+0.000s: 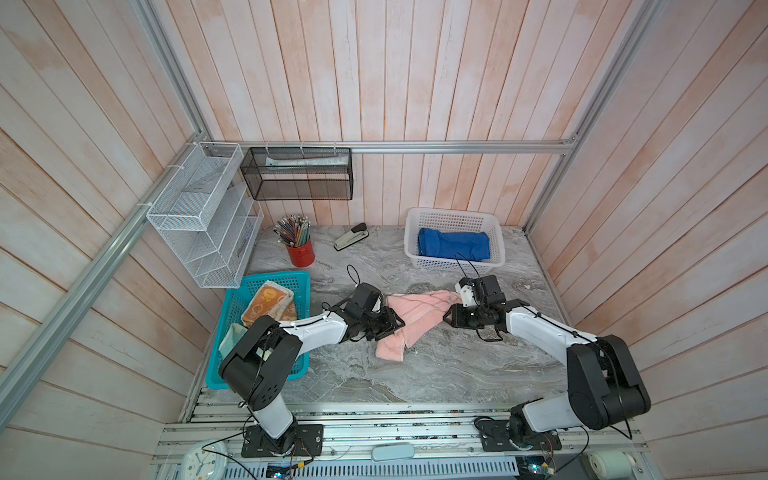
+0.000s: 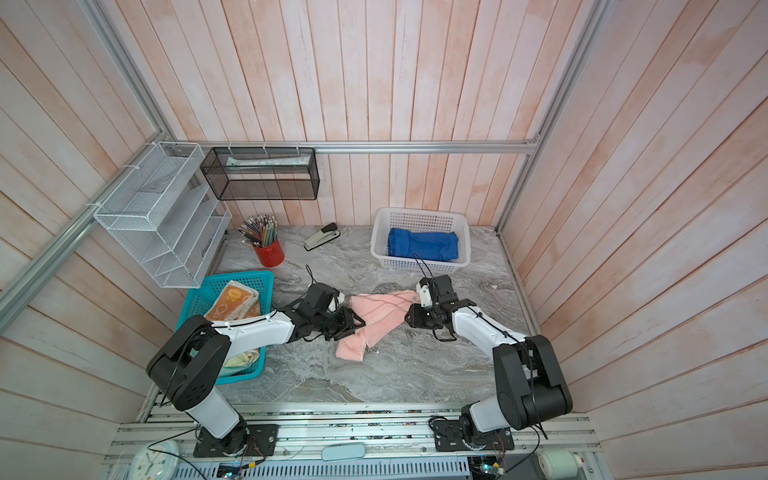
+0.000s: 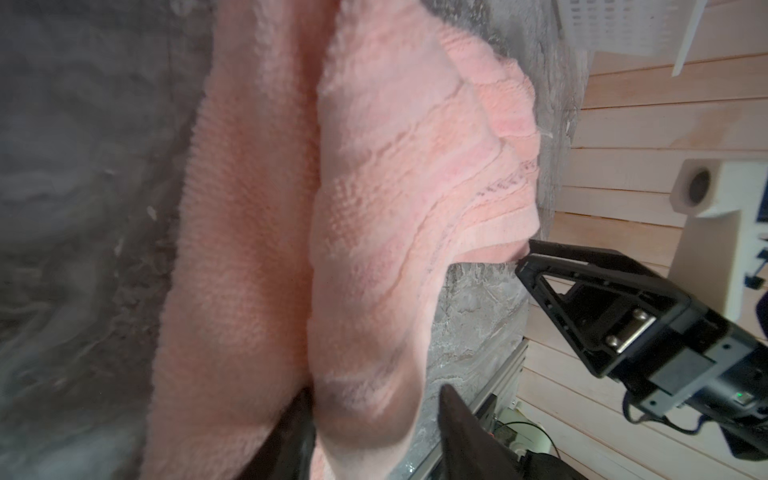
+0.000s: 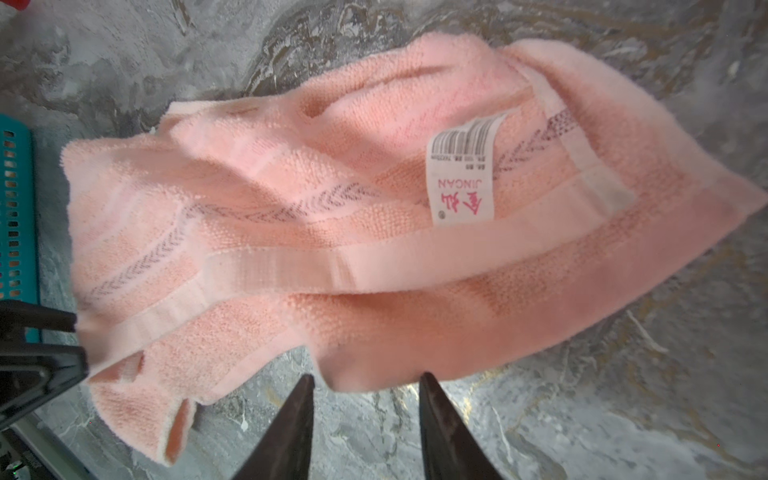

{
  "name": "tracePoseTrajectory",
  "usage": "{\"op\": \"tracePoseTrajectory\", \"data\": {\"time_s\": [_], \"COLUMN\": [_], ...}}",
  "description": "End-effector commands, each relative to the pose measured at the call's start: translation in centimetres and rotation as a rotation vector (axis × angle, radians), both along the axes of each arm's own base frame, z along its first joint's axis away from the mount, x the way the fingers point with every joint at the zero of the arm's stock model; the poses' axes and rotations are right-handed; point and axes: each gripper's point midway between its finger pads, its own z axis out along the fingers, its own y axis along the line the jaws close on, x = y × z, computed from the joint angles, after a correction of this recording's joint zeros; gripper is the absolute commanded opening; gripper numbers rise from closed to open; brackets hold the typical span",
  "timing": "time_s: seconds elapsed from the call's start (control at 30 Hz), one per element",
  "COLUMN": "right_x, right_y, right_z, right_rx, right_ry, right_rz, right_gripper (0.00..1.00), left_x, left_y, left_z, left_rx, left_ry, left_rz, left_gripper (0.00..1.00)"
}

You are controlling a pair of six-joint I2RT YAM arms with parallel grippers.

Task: Fold and stack the towels
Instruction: 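Grasp the pink towel's edges with both grippers and spread it out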

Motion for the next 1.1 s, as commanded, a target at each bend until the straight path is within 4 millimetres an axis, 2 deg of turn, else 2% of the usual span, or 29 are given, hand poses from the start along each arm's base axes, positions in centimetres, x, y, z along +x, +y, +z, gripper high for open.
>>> {"op": "tracePoseTrajectory", "data": {"time_s": [0.0, 0.07, 0.13, 0.3, 0.5, 0.6, 0.63, 0.7, 0.8, 0.93, 1.0, 1.07], "right_x": [0.6, 0.6, 0.5, -0.1, -2.4, -4.3, -4.8, -5.8, -5.6, -3.4, -2.1, -0.9], "right_y": [1.1, 1.1, 1.1, 0.5, -0.8, -1.5, -1.6, -2.1, -2.2, -2.7, -2.6, -2.0], "right_z": [0.1, -0.6, -1.2, -2.0, -1.4, -1.4, -1.3, -0.7, 1.9, 5.7, 6.5, 6.2], "right_rx": [0.025, 0.023, 0.018, -0.012, -0.026, -0.023, -0.019, -0.021, 0.014, 0.017, 0.021, 0.036], "right_ry": [-0.005, 0.001, 0.006, 0.001, -0.009, 0.013, 0.018, 0.022, -0.034, -0.155, -0.181, -0.164], "right_rz": [0.019, 0.024, 0.036, 0.037, 0.0, -0.015, -0.02, -0.035, -0.082, -0.142, -0.149, -0.132], "right_gripper": [0.43, 0.42, 0.34, 0.01, 0.0, 0.0, 0.0, 0.23, 0.39, 0.46, 0.48, 0.49], "left_x": [1.2, 1.7, 2.0, 1.9, 2.2, 2.1, 2.0, 1.7, 0.9, 0.2, -0.1, -0.3], "left_y": [-1.6, -1.4, -1.0, 0.0, 2.1, 3.2, 3.4, 3.7, 3.7, 4.1, 4.3, 4.4], "left_z": [2.6, 4.1, 5.9, 10.2, 14.6, 14.8, 14.4, 13.5, 11.7, 9.9, 9.2, 8.7], "left_rx": [-0.078, -0.062, -0.05, -0.02, -0.045, -0.026, -0.017, 0.0, -0.003, 0.004, 0.009, 0.011], "left_ry": [-0.048, -0.094, -0.13, -0.163, -0.259, -0.287, -0.284, -0.274, -0.249, -0.227, -0.217, -0.212], "left_rz": [-0.02, -0.023, -0.042, -0.141, -0.161, -0.171, -0.177, -0.195, -0.212, -0.214, -0.214, -0.216], "left_gripper": [0.21, 0.0, 0.0, 0.0, 0.0, 0.0, 0.0, 0.0, 0.0, 0.0, 0.0, 0.0]}}
